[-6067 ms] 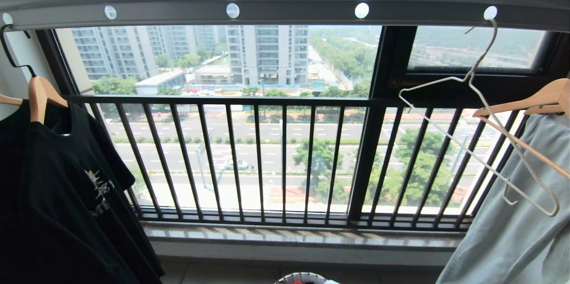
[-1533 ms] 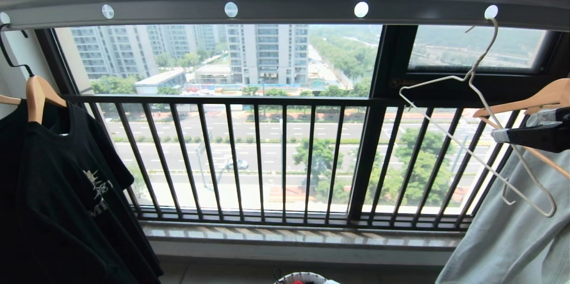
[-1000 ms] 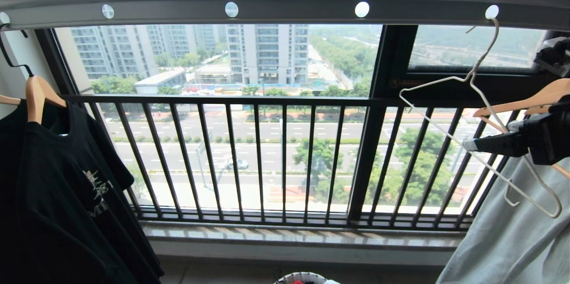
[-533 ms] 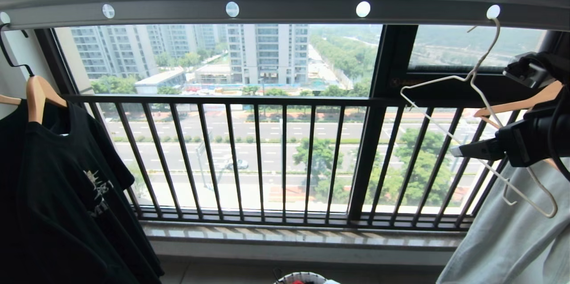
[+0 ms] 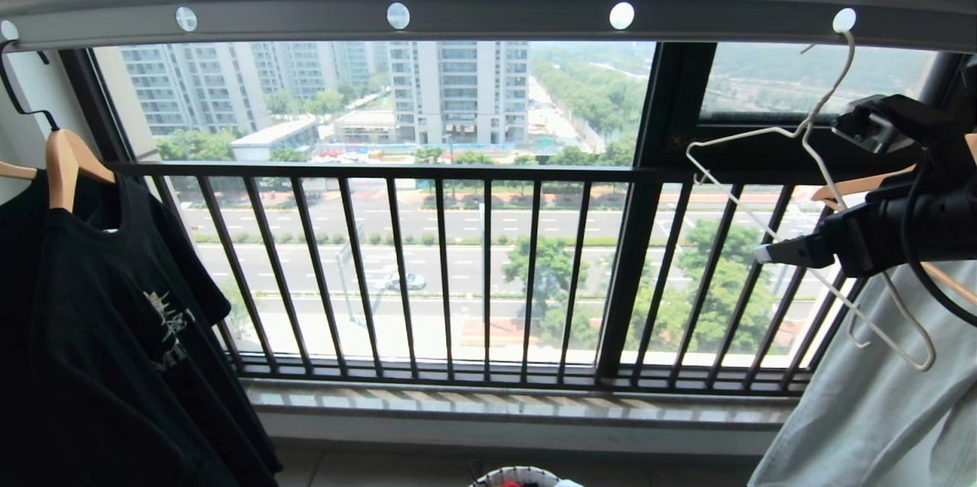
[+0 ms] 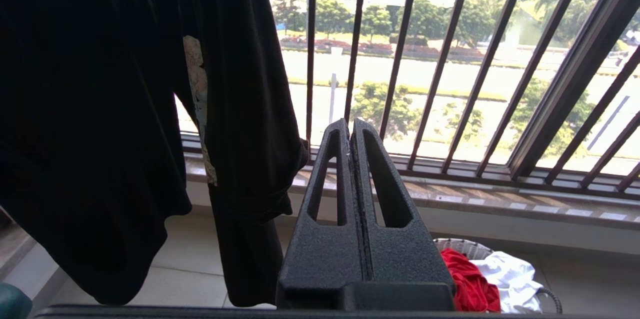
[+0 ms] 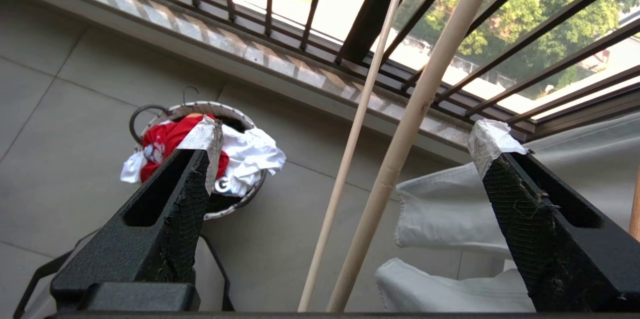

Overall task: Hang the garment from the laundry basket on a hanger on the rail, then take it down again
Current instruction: Pick up the clothes rack on the clothesline

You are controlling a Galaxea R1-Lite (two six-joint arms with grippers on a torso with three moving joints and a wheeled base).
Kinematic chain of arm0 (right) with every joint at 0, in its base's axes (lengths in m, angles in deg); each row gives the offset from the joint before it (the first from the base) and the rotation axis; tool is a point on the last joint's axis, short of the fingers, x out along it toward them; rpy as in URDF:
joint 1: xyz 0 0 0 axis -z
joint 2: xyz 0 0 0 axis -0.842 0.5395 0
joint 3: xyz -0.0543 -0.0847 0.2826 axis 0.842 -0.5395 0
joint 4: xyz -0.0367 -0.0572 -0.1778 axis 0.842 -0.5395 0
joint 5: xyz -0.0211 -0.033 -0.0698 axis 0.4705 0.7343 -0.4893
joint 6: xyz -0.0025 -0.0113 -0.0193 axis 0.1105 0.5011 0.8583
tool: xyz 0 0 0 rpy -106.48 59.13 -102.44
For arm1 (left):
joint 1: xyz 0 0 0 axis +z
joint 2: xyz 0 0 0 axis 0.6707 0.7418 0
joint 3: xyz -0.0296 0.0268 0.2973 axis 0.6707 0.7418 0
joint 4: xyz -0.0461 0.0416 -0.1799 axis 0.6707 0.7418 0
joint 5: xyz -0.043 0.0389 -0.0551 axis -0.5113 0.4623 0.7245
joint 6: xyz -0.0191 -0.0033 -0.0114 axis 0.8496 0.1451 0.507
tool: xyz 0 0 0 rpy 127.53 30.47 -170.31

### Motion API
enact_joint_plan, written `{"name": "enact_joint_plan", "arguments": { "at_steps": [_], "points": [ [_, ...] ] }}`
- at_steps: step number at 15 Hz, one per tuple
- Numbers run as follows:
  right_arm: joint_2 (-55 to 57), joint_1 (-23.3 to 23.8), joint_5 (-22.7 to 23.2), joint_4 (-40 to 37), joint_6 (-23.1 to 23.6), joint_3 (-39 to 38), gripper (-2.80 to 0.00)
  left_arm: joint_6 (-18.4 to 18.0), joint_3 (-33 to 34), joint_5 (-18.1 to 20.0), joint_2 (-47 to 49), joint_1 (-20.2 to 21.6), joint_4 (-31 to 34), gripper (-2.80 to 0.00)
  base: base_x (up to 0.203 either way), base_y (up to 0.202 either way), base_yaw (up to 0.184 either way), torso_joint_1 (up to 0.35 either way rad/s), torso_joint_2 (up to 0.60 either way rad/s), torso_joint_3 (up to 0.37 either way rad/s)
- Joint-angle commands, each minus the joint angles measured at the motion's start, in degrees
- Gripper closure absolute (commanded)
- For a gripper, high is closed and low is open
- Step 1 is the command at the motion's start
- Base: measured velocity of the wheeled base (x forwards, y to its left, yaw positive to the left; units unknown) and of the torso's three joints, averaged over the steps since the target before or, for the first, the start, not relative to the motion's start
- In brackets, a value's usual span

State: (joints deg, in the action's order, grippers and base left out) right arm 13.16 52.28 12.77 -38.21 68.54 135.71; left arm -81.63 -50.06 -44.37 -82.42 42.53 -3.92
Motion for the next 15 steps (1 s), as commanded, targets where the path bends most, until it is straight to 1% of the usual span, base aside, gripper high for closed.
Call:
{"name": "enact_joint_plan", "arguments": {
  "at_steps": [1, 5, 6, 15],
  "points": [
    [0.73, -0.03, -0.01, 0.01, 0.11, 0.07, -2.8, 0.05, 0.0, -0.03, 0.07, 0.02, -0.01, 0.0, 0.0, 0.0, 0.0, 0.0, 0.0, 0.0],
    [0.84, -0.03, -0.01, 0.01, 0.19, -0.02, -2.8, 0.05, 0.0, -0.03, 0.07, 0.02, -0.01, 0.0, 0.0, 0.0, 0.0, 0.0, 0.0, 0.0],
    [0.9, -0.03, -0.01, 0.01, 0.19, 0.07, 0.0, 0.05, 0.0, -0.03, 0.07, 0.02, -0.01, 0.0, 0.0, 0.0, 0.0, 0.0, 0.0, 0.0],
    [0.55, -0.01, -1.15, -0.08, 0.29, -0.37, 0.0, 0.05, 0.0, -0.03, 0.07, 0.02, -0.01, 0.0, 0.0, 0.0, 0.0, 0.0, 0.0, 0.0]
  ]
}}
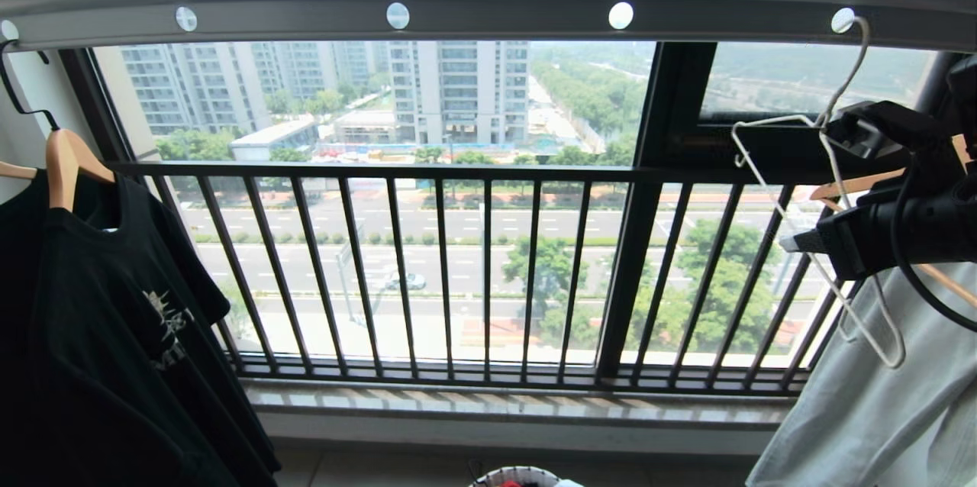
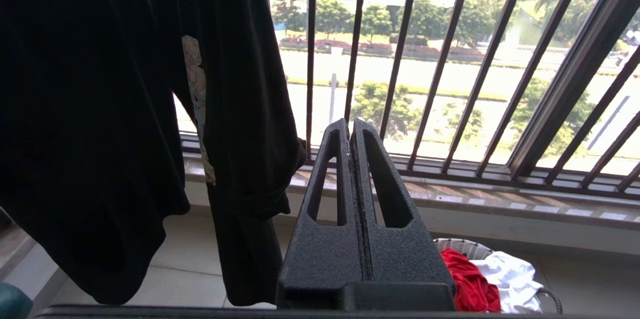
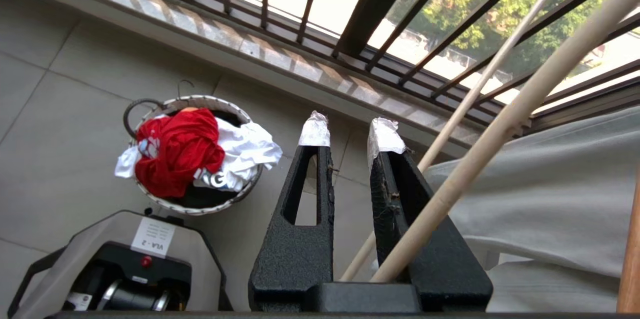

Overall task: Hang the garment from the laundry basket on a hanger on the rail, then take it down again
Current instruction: Pick up the clothes rack on the clothesline

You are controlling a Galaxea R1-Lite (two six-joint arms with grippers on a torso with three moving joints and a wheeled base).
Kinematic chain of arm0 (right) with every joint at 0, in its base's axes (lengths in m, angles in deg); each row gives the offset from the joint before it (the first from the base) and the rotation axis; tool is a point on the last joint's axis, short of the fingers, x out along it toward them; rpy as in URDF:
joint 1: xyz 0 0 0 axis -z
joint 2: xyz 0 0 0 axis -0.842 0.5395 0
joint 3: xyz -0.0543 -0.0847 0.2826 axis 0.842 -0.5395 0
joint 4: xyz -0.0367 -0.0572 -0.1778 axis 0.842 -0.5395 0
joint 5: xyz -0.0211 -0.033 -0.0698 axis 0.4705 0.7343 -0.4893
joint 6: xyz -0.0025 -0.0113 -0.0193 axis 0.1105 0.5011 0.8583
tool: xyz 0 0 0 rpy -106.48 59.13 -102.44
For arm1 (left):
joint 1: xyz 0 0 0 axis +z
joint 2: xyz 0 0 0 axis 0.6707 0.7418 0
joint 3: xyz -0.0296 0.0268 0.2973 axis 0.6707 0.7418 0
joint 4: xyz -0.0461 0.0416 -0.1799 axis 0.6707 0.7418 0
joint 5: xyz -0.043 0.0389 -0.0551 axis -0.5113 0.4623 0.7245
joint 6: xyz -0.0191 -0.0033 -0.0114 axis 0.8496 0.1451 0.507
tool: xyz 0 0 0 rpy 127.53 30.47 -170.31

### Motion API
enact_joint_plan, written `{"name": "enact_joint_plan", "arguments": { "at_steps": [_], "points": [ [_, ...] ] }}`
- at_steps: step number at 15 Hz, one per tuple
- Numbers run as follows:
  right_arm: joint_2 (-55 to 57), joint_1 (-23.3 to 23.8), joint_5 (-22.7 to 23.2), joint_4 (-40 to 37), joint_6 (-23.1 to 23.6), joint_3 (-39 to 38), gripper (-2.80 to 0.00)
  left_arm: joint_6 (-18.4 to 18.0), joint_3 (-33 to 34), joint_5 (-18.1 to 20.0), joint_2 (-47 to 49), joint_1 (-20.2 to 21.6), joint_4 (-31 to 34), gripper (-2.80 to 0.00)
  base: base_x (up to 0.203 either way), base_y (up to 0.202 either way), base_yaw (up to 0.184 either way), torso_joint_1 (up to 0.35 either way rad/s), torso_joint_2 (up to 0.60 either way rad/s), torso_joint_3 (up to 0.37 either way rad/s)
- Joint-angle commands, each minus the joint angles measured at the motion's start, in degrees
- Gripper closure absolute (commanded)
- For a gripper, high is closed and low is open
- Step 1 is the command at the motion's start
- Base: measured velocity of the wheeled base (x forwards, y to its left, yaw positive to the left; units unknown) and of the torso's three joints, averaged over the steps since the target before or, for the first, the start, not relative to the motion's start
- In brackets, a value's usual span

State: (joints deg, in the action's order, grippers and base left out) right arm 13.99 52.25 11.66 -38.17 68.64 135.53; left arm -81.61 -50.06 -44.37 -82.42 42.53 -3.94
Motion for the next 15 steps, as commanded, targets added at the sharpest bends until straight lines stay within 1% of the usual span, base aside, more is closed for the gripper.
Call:
{"name": "enact_joint_plan", "arguments": {
  "at_steps": [1, 5, 11, 15],
  "points": [
    [-0.37, 0.09, -0.12, -0.12, 0.37, -0.29, 0.0, 0.03, 0.0, -0.03, 0.07, 0.02, 0.01, 0.0, 0.0, 0.0, 0.0, 0.0, 0.0, 0.0],
    [-1.06, 0.0, -1.53, -0.12, 0.79, -0.88, 0.0, 0.03, 0.0, -0.03, 0.07, 0.02, 0.01, 0.0, 0.0, 0.0, 0.0, 0.0, 0.0, 0.0],
    [-3.99, 0.08, -1.45, -0.2, 0.88, -1.58, 0.0, 0.03, 0.06, -0.03, 0.07, 0.02, 0.01, 0.0, 0.0, 0.0, 0.0, 0.0, 0.0, 0.0],
    [-8.83, 0.0, -0.92, -0.12, 1.0, -3.32, 0.0, 0.03, 0.0, -0.03, 0.07, 0.02, 0.01, 0.0, 0.0, 0.0, 0.0, 0.0, 0.0, 0.0]
  ]
}}
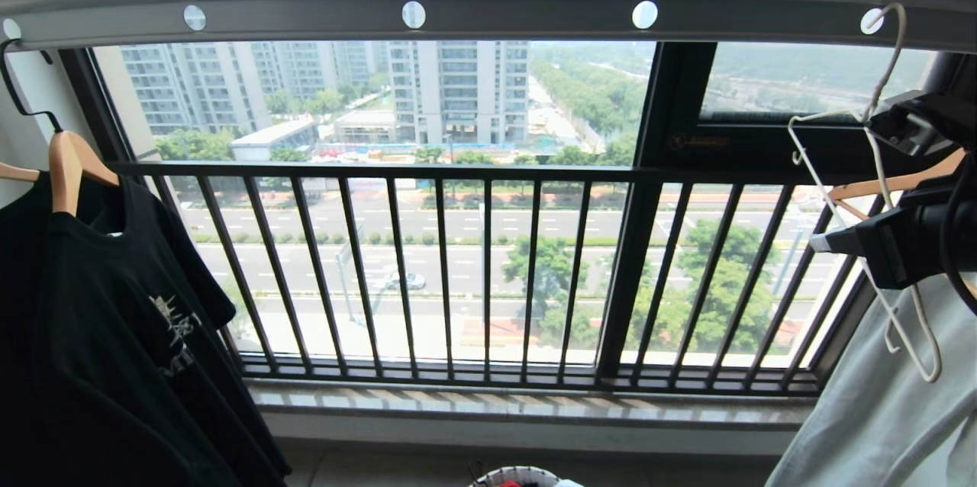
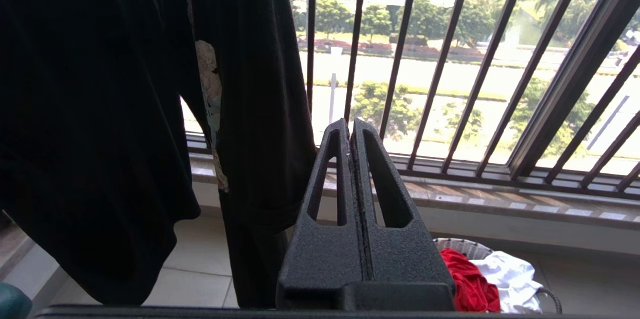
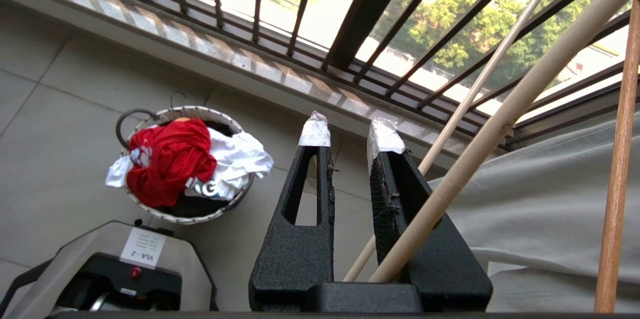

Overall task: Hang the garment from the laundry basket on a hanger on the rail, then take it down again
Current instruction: Pick up the clothes rack on the clothesline

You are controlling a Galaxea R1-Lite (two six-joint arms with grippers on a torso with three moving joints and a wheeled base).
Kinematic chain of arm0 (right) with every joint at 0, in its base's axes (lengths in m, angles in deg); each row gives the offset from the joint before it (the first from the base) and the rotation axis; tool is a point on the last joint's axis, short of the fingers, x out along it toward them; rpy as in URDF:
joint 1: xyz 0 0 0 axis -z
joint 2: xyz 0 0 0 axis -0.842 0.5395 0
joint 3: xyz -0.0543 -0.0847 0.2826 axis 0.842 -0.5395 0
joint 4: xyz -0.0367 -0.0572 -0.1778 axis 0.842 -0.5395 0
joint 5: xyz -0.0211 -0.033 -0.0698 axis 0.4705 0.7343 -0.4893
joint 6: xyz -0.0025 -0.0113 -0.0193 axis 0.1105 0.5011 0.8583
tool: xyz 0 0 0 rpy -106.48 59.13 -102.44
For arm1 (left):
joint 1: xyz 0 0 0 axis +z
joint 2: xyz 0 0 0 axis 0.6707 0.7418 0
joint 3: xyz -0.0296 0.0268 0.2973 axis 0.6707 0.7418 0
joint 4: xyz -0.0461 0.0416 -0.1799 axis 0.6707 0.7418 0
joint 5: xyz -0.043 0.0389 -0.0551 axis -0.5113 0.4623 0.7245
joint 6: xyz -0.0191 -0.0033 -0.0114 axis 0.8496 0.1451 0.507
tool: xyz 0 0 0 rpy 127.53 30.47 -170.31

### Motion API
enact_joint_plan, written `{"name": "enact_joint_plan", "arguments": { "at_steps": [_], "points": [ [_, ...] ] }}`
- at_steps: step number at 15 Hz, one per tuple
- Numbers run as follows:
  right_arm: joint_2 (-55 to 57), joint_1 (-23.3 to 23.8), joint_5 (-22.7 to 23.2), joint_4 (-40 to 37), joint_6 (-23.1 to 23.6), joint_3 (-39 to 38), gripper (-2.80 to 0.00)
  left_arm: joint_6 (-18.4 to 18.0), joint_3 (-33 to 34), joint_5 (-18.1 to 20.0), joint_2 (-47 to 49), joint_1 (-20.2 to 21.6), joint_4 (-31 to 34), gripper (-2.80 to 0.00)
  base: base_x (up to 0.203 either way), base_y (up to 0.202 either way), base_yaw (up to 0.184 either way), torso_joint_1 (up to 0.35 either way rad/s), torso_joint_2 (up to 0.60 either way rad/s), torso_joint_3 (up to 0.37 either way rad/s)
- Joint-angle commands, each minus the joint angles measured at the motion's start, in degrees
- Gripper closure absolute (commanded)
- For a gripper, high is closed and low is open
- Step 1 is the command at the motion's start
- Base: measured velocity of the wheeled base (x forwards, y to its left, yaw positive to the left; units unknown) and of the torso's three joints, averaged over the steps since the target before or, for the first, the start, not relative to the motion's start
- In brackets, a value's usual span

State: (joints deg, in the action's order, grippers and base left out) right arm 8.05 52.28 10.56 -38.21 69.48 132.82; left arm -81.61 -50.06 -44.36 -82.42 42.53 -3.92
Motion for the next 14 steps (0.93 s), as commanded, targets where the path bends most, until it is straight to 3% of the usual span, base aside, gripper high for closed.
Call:
{"name": "enact_joint_plan", "arguments": {
  "at_steps": [1, 9, 14],
  "points": [
    [-4.26, -0.03, 0.73, -0.08, 0.53, -1.16, 0.0, 0.03, 0.0, -0.04, 0.07, 0.02, -0.01, 0.0, 0.0, 0.0, 0.0, 0.0, 0.0, 0.0],
    [-12.32, -0.83, 7.91, -0.08, 0.45, -4.07, 0.0, 0.03, 0.0, -0.04, 0.07, 0.02, -0.01, 0.0, 0.0, 0.0, 0.0, 0.0, 0.0, 0.0],
    [-20.0, -1.07, 17.48, -0.17, 0.2, -10.43, 0.0, 0.03, 0.0, -0.04, 0.07, 0.02, -0.01, 0.0, 0.0, 0.0, 0.0, 0.0, 0.0, 0.0]
  ]
}}
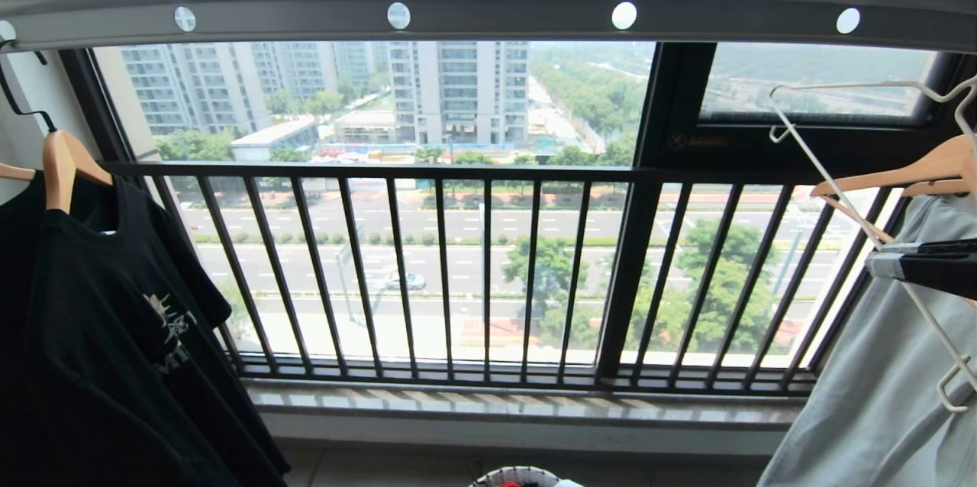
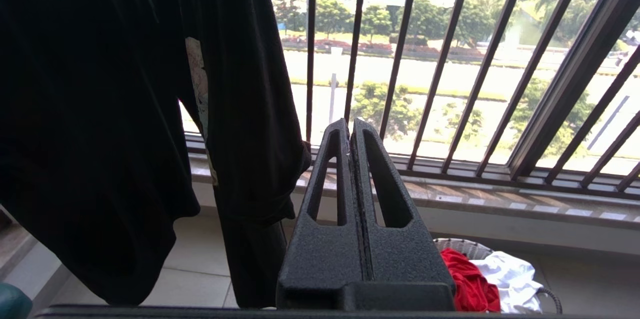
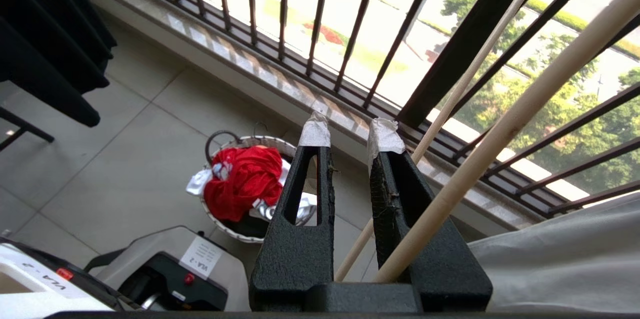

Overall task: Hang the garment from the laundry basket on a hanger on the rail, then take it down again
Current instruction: Pick up the clothes rack on the clothesline

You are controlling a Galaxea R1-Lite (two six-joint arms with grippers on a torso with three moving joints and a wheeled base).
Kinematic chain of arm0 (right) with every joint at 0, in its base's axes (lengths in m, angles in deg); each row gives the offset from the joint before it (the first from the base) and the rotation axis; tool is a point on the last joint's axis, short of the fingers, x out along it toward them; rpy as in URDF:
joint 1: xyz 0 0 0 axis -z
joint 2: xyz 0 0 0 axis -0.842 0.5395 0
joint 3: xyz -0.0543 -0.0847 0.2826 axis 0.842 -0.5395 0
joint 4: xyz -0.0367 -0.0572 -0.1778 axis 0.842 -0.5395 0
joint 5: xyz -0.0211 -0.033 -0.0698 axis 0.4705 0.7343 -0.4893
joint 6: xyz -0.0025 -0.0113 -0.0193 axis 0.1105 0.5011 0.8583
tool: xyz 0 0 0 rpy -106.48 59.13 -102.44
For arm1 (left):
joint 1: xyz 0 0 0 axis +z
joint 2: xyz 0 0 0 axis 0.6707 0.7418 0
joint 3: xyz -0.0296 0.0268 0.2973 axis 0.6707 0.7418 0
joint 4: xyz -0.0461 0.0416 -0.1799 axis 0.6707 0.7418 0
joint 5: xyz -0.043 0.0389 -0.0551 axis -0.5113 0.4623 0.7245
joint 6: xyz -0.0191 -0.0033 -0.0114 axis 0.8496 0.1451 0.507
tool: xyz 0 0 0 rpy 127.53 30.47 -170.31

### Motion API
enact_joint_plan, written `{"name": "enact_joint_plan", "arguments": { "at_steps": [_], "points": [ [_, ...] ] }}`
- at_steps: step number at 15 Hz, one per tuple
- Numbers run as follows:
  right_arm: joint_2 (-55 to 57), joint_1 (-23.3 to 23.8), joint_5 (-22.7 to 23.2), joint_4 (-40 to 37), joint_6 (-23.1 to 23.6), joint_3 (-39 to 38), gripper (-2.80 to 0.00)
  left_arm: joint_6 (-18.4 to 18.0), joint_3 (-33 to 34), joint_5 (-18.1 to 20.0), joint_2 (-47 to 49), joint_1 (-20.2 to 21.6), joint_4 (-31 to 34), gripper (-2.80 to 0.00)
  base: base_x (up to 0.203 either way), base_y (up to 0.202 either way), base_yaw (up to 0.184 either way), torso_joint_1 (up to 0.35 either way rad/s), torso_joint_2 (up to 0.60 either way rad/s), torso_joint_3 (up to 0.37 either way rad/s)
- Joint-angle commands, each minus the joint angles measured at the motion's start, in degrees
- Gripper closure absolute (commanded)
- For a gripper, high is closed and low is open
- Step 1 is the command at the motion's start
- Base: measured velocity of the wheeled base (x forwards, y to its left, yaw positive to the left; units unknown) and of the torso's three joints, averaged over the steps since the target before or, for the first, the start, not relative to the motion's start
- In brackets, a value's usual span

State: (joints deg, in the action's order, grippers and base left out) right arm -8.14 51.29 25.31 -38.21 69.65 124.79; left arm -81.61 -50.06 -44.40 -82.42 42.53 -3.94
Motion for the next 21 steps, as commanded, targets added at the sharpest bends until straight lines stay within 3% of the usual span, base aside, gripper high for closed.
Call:
{"name": "enact_joint_plan", "arguments": {
  "at_steps": [1, 6, 10, 14, 16, 21],
  "points": [
    [-5.42, -0.09, 6.71, -0.17, -0.23, -4.17, 0.0, 0.03, 0.0, 0.0, 0.07, 0.02, 0.01, 0.0, 0.0, 0.0, 0.0, 0.0, 0.0, 0.0],
    [-6.59, -0.05, 27.97, -0.1, -0.6, -11.02, 0.0, 0.03, 0.0, 0.0, 0.07, 0.02, 0.01, 0.0, 0.0, 0.0, 0.0, 0.0, 0.0, 0.0],
    [-0.73, -0.91, 40.73, 0.24, 4.9, -11.24, 0.0, 0.03, 0.0, 0.0, 0.07, 0.02, 0.01, 0.0, 0.0, 0.0, 0.0, 0.0, 0.0, 0.0],
    [10.13, -3.93, 42.7, 2.56, 18.31, -11.74, 0.0, 0.03, 0.0, 0.0, 0.07, 0.02, 0.01, 0.0, 0.0, 0.0, 0.0, 0.0, 0.0, 0.0],
    [13.03, -7.13, 42.89, 2.88, 22.24, -12.42, 0.0, 0.03, 0.0, 0.0, 0.07, 0.02, 0.01, 0.0, 0.0, 0.0, 0.0, 0.0, 0.0, 0.0],
    [14.97, -8.71, 44.14, 6.51, 23.25, -12.77, 0.0, 0.03, 0.0, 0.0, 0.07, 0.02, 0.01, 0.0, 0.0, 0.0, 0.0, 0.0, 0.0, 0.0]
  ]
}}
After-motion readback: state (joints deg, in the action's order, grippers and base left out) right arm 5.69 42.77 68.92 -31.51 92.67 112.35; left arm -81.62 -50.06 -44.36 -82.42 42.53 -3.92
